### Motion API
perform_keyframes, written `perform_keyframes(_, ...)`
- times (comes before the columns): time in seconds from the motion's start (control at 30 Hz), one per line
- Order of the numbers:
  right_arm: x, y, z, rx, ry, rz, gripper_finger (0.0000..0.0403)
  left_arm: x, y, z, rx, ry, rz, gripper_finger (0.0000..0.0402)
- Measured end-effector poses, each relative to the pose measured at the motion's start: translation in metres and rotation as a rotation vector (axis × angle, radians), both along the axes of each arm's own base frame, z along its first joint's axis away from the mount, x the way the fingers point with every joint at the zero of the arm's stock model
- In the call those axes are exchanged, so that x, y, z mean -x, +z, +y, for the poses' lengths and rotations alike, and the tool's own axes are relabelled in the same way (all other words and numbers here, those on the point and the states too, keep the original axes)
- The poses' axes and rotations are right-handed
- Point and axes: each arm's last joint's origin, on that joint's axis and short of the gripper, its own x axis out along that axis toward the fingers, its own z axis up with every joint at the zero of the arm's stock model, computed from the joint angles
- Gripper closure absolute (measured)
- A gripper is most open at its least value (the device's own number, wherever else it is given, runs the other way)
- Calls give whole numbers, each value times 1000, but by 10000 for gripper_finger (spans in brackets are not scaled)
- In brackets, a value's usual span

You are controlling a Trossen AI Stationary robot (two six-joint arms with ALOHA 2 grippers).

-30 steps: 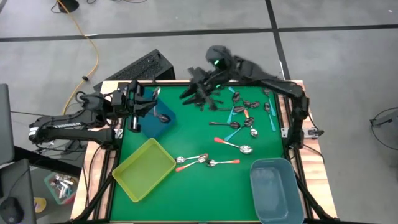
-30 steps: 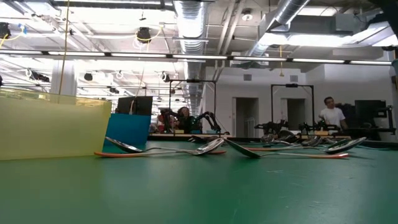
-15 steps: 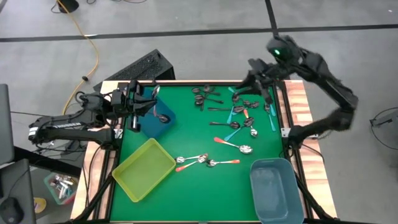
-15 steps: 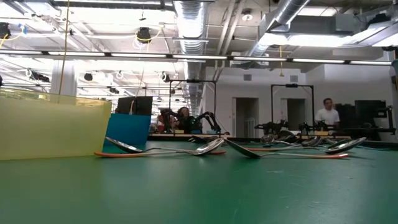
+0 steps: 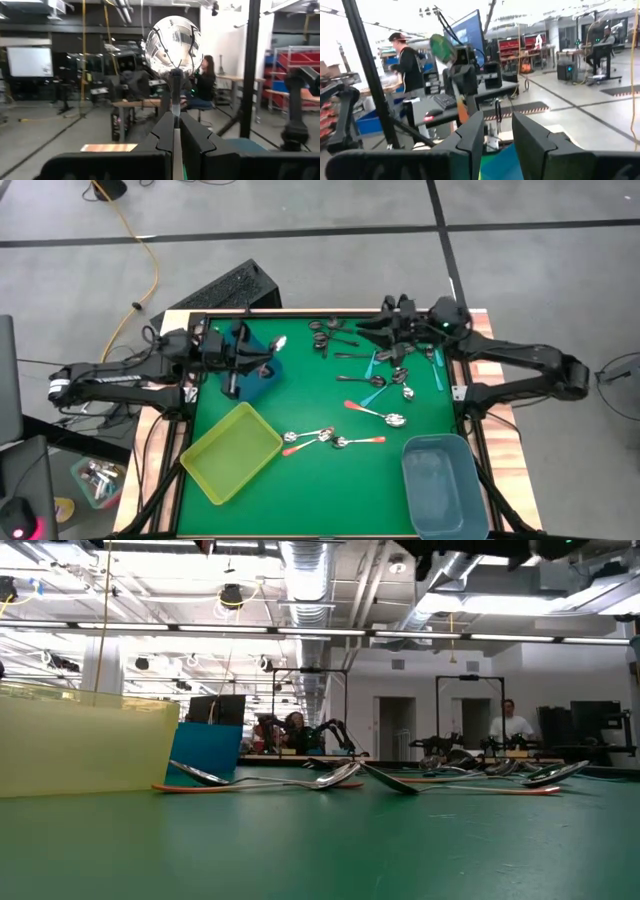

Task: Sort silverware by color (type)
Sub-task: Put the orange spoon into the green bin

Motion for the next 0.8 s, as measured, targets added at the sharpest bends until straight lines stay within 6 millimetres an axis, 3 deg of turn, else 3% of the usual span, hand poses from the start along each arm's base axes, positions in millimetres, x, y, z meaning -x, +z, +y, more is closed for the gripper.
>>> perform_keyframes(0.3,-63,5,6,22,74,24,211,15,-47,-2,120,-22,-100,401)
perform_keyframes(0.53,-111,7,5,20,115,34,149,20,-54,-6,114,-127,-101,401)
perform_keyframes(0.8,-171,12,12,35,279,37,142,18,-58,-7,107,-150,-55,401)
